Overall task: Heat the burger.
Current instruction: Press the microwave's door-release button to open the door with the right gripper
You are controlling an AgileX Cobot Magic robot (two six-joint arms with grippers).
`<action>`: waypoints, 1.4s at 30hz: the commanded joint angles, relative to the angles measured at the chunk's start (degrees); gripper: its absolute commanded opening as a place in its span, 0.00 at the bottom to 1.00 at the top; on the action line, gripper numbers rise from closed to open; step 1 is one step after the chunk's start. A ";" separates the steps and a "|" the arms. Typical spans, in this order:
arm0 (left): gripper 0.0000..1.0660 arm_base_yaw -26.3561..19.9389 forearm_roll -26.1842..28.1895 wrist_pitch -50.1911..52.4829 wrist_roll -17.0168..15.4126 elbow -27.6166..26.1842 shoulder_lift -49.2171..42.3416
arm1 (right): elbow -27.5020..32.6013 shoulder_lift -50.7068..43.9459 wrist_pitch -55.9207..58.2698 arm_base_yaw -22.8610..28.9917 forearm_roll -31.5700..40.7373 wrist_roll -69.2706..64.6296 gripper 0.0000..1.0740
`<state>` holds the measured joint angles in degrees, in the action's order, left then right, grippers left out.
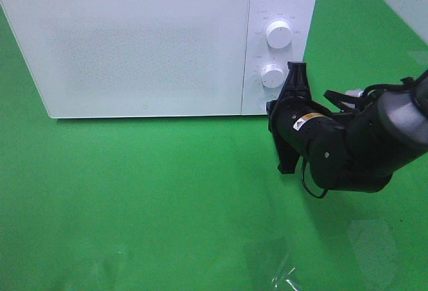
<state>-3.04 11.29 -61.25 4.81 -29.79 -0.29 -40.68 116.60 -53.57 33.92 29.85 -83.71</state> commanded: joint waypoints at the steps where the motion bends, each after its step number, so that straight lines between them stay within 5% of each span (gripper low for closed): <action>1: 0.92 0.29 0.46 0.34 -0.23 0.11 -0.92 | -1.55 1.20 0.92 -0.69 -1.26 -0.17 0.00; 25: 0.92 0.29 0.46 0.34 -0.23 0.11 -0.92 | -8.88 6.25 1.15 -4.01 -2.35 0.52 0.00; 42: 0.92 0.29 0.46 0.34 -0.23 0.11 -0.92 | -10.08 6.88 -9.91 -4.01 -1.72 0.74 0.00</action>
<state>-3.04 11.29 -61.25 4.81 -29.79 -0.29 -49.05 123.99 -54.83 30.54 28.25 -83.88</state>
